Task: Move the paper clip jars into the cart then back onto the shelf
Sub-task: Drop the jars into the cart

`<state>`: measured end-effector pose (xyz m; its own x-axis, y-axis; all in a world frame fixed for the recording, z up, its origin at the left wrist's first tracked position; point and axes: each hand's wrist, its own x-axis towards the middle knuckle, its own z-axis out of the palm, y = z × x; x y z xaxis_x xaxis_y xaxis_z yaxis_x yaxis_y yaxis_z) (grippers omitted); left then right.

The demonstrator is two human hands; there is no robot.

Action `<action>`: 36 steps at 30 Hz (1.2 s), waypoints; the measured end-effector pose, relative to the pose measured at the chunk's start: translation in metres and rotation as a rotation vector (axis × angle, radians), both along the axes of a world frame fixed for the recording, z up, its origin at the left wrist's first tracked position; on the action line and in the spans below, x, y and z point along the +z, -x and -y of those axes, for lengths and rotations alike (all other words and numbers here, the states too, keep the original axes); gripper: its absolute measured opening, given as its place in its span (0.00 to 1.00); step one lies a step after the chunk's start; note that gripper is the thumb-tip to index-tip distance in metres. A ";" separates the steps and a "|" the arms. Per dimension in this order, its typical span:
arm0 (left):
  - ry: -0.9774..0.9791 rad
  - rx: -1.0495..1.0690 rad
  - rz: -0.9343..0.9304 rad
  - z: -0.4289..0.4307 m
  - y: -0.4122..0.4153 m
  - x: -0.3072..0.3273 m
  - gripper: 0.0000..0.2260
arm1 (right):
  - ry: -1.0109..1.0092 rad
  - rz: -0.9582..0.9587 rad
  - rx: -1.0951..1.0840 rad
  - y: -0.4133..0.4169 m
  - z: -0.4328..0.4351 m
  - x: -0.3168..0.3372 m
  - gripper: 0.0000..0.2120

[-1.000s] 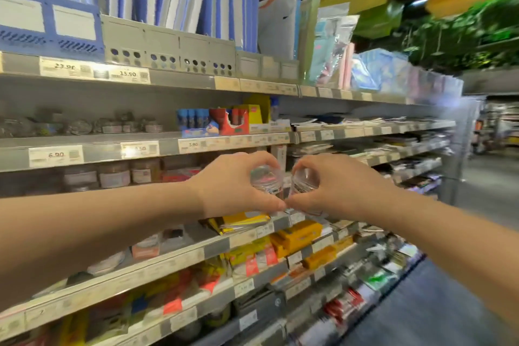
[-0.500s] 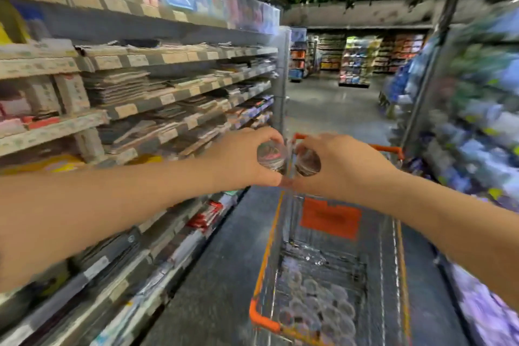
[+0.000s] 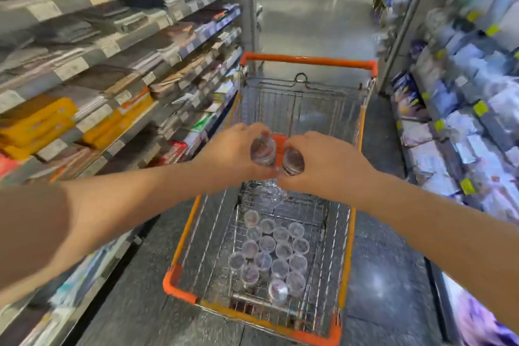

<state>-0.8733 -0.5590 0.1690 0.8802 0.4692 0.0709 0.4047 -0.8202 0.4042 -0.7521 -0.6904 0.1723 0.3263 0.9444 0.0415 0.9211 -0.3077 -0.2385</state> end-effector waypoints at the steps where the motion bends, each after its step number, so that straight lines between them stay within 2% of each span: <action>1: -0.005 0.004 -0.038 -0.005 -0.006 -0.010 0.29 | 0.011 -0.010 0.000 -0.005 -0.005 -0.013 0.21; 5: 0.008 0.005 -0.102 -0.027 -0.023 -0.060 0.28 | 0.071 -0.063 -0.049 -0.018 -0.025 -0.066 0.27; 14: 0.090 -0.056 -0.378 -0.063 -0.058 -0.225 0.27 | 0.324 -0.281 -0.330 -0.028 -0.070 -0.244 0.26; 21: 0.193 -0.041 -0.561 -0.063 -0.071 -0.356 0.24 | 0.430 -0.371 -0.535 -0.034 -0.061 -0.362 0.18; 25: 0.194 -0.083 -0.615 -0.053 -0.067 -0.419 0.24 | 0.526 -0.371 -0.583 -0.030 -0.053 -0.416 0.25; 28: 0.140 -0.145 -0.649 -0.046 -0.065 -0.452 0.23 | 0.571 -0.367 -0.600 -0.025 -0.057 -0.446 0.27; 31: 0.106 -0.190 -0.671 -0.043 -0.061 -0.469 0.28 | 0.540 -0.417 -0.579 -0.015 -0.058 -0.463 0.27; 33: 0.123 -0.215 -0.674 -0.043 -0.059 -0.476 0.31 | 0.509 -0.428 -0.569 -0.010 -0.055 -0.468 0.31; 36: 0.187 -0.193 -0.648 -0.048 -0.061 -0.468 0.32 | 0.486 -0.454 -0.581 -0.011 -0.052 -0.460 0.36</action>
